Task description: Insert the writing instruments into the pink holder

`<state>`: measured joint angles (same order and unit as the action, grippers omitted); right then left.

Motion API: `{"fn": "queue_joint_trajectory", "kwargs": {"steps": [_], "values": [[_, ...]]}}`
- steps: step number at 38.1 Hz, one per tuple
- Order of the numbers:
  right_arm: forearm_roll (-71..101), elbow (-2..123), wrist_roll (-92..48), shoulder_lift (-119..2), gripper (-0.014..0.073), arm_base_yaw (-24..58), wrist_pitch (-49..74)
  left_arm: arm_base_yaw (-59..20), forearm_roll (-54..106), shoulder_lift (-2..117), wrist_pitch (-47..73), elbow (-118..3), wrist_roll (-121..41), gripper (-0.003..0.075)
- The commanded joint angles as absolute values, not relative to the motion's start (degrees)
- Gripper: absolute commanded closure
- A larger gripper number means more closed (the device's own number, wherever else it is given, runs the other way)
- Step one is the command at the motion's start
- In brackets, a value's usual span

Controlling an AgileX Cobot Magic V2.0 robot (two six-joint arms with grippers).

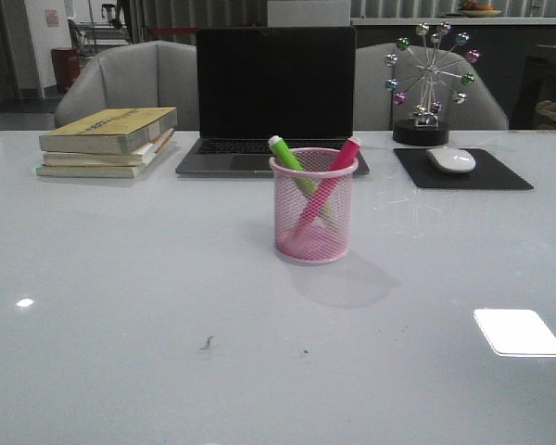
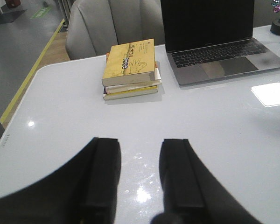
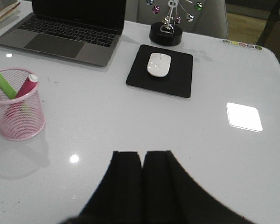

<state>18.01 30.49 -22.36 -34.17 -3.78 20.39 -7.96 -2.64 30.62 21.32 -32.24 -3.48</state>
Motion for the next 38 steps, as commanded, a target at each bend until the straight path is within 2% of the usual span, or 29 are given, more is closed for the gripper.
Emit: {"fn": "queue_joint_trajectory", "kwargs": {"steps": [1, 8, 13, 28, 38], "values": [[13.9, 30.7, -16.2, -31.7, 0.0537, -3.6, 14.9, -7.9, -2.7, 30.7, 16.3, -33.8, -3.3, 0.0431], [2.2, 25.5, -1.1, -23.4, 0.0537, -3.6, 13.8, -7.9, -2.7, 30.7, 16.3, -33.8, -3.3, 0.0431], [-1.9, 20.7, 4.7, -16.6, 0.0537, -3.6, 11.4, -7.9, -2.7, 30.7, 16.3, -33.8, -3.3, 0.0431], [-1.5, 6.7, 5.0, 0.2, 0.0537, -3.6, 10.3, -7.9, -2.7, 30.7, 16.3, -33.8, -3.3, 0.0431], [-1.0, 1.7, 5.0, 1.6, 0.0537, -3.6, 9.9, -7.9, -2.7, 30.8, 16.4, -33.8, -3.3, 0.0431]]}}
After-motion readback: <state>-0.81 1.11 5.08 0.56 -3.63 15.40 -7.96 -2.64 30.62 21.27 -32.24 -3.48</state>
